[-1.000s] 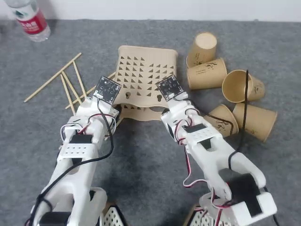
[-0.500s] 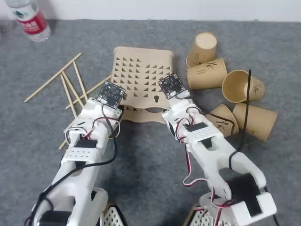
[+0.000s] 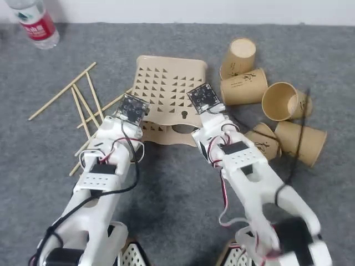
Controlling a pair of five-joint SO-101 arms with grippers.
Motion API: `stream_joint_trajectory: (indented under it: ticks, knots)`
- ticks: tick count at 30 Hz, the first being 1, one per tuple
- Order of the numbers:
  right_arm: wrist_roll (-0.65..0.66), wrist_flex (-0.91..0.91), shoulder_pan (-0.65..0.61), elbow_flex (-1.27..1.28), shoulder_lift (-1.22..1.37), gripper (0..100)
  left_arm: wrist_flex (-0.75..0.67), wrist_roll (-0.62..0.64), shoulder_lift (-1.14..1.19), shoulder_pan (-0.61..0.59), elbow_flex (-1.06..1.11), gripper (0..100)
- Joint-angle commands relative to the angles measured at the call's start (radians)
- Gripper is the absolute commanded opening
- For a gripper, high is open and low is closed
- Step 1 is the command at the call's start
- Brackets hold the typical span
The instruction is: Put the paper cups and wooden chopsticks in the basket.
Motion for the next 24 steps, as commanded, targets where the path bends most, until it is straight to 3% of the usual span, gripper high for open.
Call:
stream_joint_trajectory:
  ticks: [1,6,11,16,24]
  knots:
    - [0.014,0.168,-0.001,-0.063,-0.236,0.7,0.186,-0.003,-0.018,0.002,-0.163,1]
    - [0.014,0.315,0.001,-0.064,-0.447,0.7,0.493,0.098,-0.150,0.009,-0.331,1]
    - [0.014,0.463,-0.002,-0.064,-0.599,0.7,0.678,0.104,-0.427,0.064,-0.418,1]
    - [0.012,0.610,0.002,-0.146,-0.723,0.7,0.806,0.103,-0.605,0.094,-0.467,1]
    - [0.077,0.894,0.004,-0.456,-0.746,0.7,0.968,0.104,-0.643,0.100,-0.628,1]
